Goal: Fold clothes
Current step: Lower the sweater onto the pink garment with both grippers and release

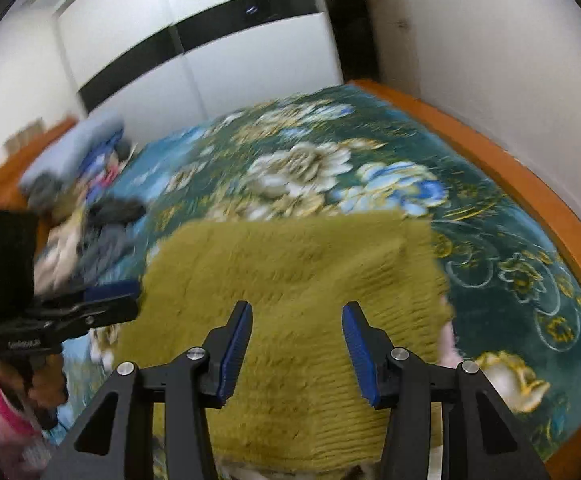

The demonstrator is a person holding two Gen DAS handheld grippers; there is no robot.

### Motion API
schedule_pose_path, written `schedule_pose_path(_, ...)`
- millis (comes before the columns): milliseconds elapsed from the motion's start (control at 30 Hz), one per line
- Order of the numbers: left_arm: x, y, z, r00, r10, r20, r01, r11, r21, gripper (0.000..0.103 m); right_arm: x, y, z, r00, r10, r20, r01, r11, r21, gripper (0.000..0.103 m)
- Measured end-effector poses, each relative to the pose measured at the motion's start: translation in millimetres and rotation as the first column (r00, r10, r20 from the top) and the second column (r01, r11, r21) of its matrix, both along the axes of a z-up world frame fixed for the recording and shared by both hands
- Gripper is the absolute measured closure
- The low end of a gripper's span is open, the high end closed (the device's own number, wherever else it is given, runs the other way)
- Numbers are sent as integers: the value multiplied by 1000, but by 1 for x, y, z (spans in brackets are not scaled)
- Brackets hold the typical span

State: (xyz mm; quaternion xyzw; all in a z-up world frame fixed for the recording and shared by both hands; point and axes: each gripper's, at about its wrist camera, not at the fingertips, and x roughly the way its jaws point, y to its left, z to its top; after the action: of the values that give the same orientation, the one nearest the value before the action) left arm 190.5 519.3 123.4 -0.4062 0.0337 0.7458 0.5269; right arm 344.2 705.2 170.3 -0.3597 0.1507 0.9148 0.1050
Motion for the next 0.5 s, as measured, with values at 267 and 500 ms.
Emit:
schedule_pose_path(267,8,12,-27,1000,6,-8,-7,998,-61,52,6,30,-30,994,-100,-36,97,992,-78,52)
schedule_pose_path(500,1,11,-34,999,30,29,-28,997,-66,52,-4,32,-43,989,-147,-18,145,985,-93,54)
